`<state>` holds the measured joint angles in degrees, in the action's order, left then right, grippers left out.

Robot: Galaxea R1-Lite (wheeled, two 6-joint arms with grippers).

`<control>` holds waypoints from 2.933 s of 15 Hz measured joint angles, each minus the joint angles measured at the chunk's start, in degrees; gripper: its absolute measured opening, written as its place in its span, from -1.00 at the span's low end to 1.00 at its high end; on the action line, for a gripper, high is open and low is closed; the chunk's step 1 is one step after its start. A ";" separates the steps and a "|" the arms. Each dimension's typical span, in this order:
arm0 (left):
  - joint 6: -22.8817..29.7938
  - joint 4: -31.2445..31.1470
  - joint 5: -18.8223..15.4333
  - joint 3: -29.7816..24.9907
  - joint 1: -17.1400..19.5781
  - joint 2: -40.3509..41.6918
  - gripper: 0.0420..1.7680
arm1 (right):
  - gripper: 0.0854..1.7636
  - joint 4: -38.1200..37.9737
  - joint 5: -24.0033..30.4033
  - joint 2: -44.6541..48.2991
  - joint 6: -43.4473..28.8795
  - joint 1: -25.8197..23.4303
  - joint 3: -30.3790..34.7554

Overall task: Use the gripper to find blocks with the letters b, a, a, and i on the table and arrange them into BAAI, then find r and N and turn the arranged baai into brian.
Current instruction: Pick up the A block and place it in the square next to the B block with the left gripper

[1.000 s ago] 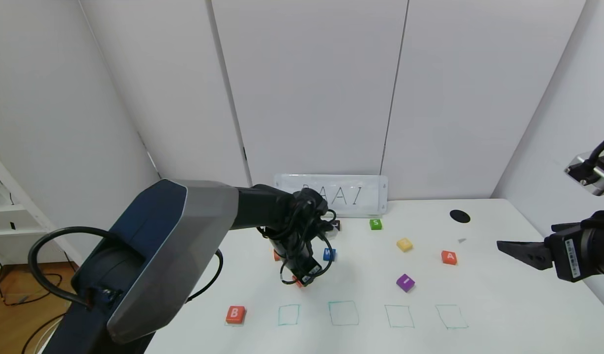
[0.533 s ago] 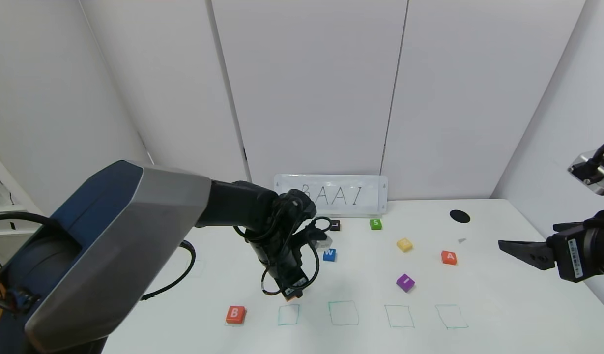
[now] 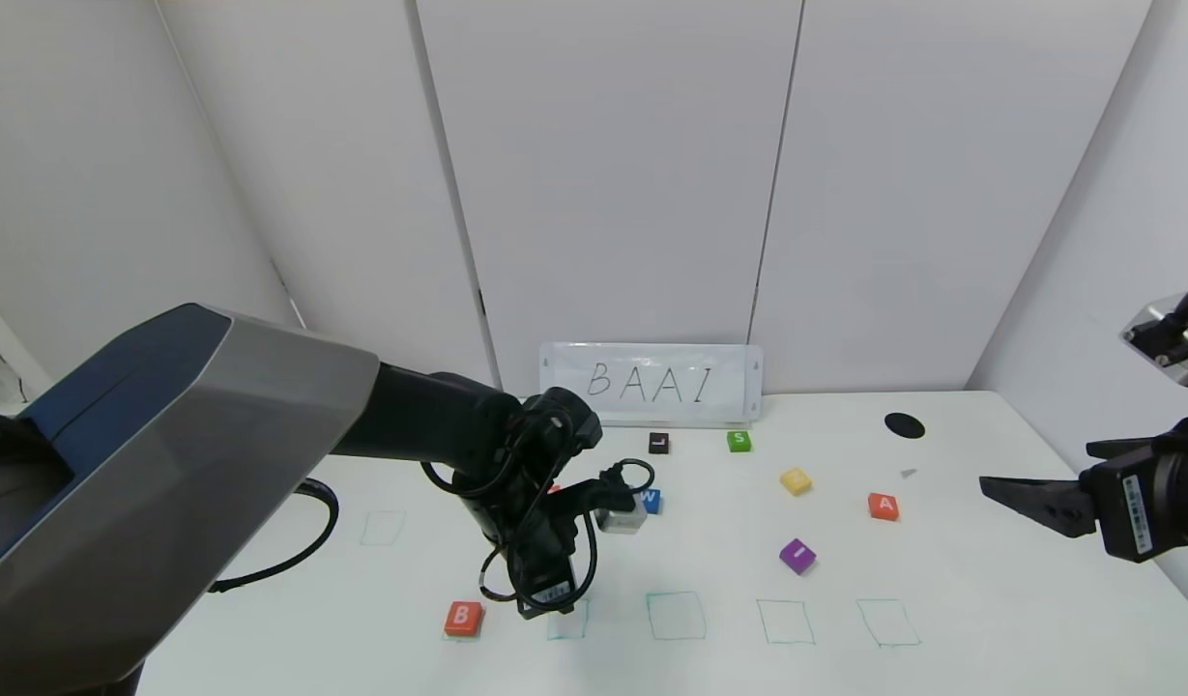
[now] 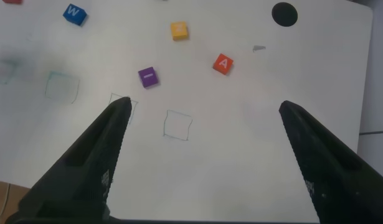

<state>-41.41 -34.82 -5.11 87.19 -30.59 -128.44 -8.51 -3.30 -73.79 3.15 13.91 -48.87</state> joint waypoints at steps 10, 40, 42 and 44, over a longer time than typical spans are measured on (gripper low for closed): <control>-12.62 4.35 -0.68 -1.88 -0.48 -2.05 -0.47 | 0.94 -0.02 -0.22 -0.05 0.00 0.80 0.28; -13.30 13.74 -1.91 -9.29 -0.55 -2.24 0.09 | 0.94 0.06 -0.30 -0.51 -0.02 2.54 1.05; -13.25 13.75 -1.87 -9.29 -0.61 -1.96 0.28 | 0.94 0.04 -0.30 -0.40 -0.06 2.68 1.05; -12.78 13.63 -1.91 -9.33 -0.67 -1.07 0.43 | 0.94 0.04 -0.30 -0.27 -0.09 2.76 1.06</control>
<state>-54.19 -21.19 -7.02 77.86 -31.26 -129.51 -8.47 -3.61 -74.06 3.06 16.66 -47.81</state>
